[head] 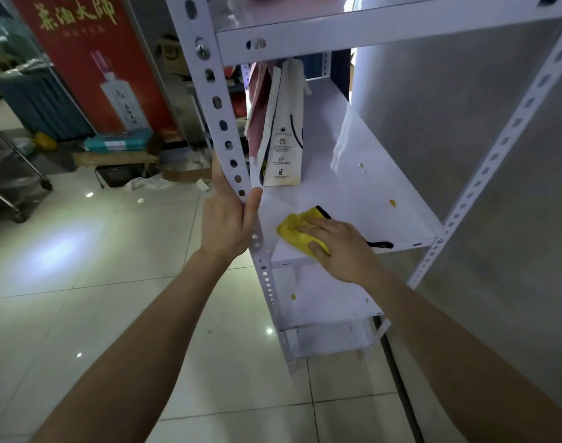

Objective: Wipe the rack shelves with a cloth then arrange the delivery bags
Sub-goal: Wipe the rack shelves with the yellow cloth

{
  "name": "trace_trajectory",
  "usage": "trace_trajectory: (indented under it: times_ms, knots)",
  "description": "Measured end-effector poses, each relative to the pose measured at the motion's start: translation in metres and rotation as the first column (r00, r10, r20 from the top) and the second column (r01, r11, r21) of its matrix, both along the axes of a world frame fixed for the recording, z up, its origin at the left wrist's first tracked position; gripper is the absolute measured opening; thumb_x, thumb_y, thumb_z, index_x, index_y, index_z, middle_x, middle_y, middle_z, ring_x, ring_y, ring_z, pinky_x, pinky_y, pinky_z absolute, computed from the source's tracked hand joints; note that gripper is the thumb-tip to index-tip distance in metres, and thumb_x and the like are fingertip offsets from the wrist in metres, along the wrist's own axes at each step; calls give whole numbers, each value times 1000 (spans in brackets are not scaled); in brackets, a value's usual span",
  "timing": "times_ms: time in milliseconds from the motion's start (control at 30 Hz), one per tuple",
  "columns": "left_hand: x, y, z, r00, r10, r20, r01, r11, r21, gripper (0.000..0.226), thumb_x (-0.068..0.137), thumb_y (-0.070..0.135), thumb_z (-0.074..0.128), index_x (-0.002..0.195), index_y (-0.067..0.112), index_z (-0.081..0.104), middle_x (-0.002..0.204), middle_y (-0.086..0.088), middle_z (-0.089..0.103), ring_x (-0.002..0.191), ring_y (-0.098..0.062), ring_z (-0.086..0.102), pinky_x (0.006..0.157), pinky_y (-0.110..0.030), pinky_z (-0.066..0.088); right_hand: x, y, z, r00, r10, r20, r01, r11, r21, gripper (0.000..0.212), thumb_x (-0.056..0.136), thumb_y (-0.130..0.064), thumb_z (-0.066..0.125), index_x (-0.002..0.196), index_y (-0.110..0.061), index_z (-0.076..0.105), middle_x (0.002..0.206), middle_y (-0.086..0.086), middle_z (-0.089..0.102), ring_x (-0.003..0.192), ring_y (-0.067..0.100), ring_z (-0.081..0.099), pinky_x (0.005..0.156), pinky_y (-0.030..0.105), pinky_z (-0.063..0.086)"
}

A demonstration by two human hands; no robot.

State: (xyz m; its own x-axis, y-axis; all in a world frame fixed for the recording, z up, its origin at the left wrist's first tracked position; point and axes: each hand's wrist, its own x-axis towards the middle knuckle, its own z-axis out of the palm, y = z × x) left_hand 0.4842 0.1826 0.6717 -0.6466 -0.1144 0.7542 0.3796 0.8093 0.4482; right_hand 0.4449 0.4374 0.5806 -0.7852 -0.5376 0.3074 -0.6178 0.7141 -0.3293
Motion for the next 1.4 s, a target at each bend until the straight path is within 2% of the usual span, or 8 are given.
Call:
trace_trajectory:
  times_ms: [233,500,633,800,900,1033,1167,1400]
  knots:
    - [-1,3,-1,999,2,-47,-2,1000,1,77,110,62,36,163,13,9,99,20,50,67,-24,60,62,-32,43,-47,-23,6,975,-211,66,202,973,115,51,109,-32,40,160,-30,40,164,-3,42,149,21,38,120,41,29]
    - [2,10,3,999,45,4,-45,999,19,72,110,60,35,161,20,5,85,14,56,57,-8,52,55,-27,38,-44,-85,12,997,-40,71,27,986,167,50,109,-38,37,159,-36,38,165,-6,36,151,19,34,118,46,32]
    - [8,15,1,998,61,31,-62,998,29,75,109,60,33,162,17,4,83,7,62,61,-24,63,57,-41,53,-20,-56,8,997,30,65,-39,991,130,50,107,-35,42,156,-39,44,165,-11,37,151,15,35,120,44,31]
    - [15,36,-2,907,340,-250,-338,940,54,71,107,26,63,160,-3,26,145,-27,50,127,-34,55,105,-38,52,-9,2,1,991,-80,108,79,997,13,48,105,-29,52,153,-37,52,164,-10,41,150,17,38,122,44,28]
    - [17,63,-8,833,252,-493,-303,953,-25,62,94,5,66,151,6,43,148,-18,41,139,-32,43,114,-47,43,-12,46,1,978,-186,91,186,982,6,49,105,-26,53,153,-34,53,164,-6,43,150,19,40,121,43,31]
    - [-6,111,-27,992,29,-124,-71,936,-345,40,95,8,59,136,8,60,129,-17,59,123,-38,56,102,-50,45,-28,96,1,932,-361,38,356,929,98,51,105,-26,49,156,-29,49,163,1,44,151,21,40,121,42,31]
    - [-47,118,-55,928,138,345,21,907,-420,42,108,39,51,132,8,66,123,-14,67,116,-37,61,101,-48,44,-54,106,0,854,-516,64,512,856,75,51,104,-24,46,155,-27,49,162,6,44,149,26,39,120,46,31]
    - [-64,105,-91,908,151,390,36,900,-434,38,108,50,41,118,20,62,118,-4,65,104,-29,57,91,-44,46,-146,93,7,781,-616,103,614,788,54,51,105,-29,42,156,-26,47,164,7,41,152,27,34,125,45,21]
